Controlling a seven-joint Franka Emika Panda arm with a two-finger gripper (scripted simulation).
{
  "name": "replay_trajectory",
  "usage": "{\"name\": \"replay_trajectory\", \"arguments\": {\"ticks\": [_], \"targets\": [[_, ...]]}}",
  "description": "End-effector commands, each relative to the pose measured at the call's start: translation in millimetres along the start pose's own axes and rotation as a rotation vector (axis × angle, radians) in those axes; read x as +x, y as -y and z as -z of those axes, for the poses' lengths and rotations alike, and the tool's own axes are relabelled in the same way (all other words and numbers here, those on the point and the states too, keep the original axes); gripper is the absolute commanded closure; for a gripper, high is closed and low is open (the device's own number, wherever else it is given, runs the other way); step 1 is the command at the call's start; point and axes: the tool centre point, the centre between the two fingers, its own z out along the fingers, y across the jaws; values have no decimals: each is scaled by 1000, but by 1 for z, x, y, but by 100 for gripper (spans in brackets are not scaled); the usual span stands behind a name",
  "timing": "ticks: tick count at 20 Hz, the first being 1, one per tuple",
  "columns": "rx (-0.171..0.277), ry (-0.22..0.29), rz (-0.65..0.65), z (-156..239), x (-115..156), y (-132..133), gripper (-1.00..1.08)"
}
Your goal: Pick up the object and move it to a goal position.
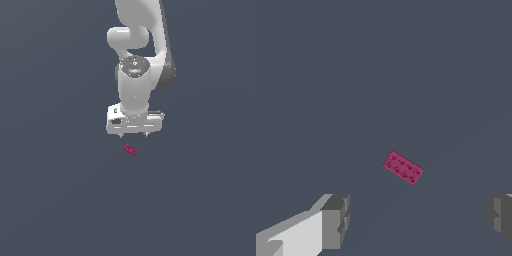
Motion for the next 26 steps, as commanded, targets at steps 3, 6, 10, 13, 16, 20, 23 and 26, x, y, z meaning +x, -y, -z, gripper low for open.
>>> {"name": "replay_trajectory", "arguments": {"ticks": [3,6,10,13,16,20,23,26], "targets": [[-3,1,41,-5,-1,-1,-92],[-7,1,86,-11,-1,-3,-92],[-13,2,166,-20,-3,-5,-92],[-18,3,241,-29,-4,-6,-92],[-23,4,327,-39,-6,-8,-92],[-27,5,443,-52,-9,-10,-92],[-30,7,530,-62,-11,-11,-92],[-32,7,617,-71,-14,-12,-92]]}}
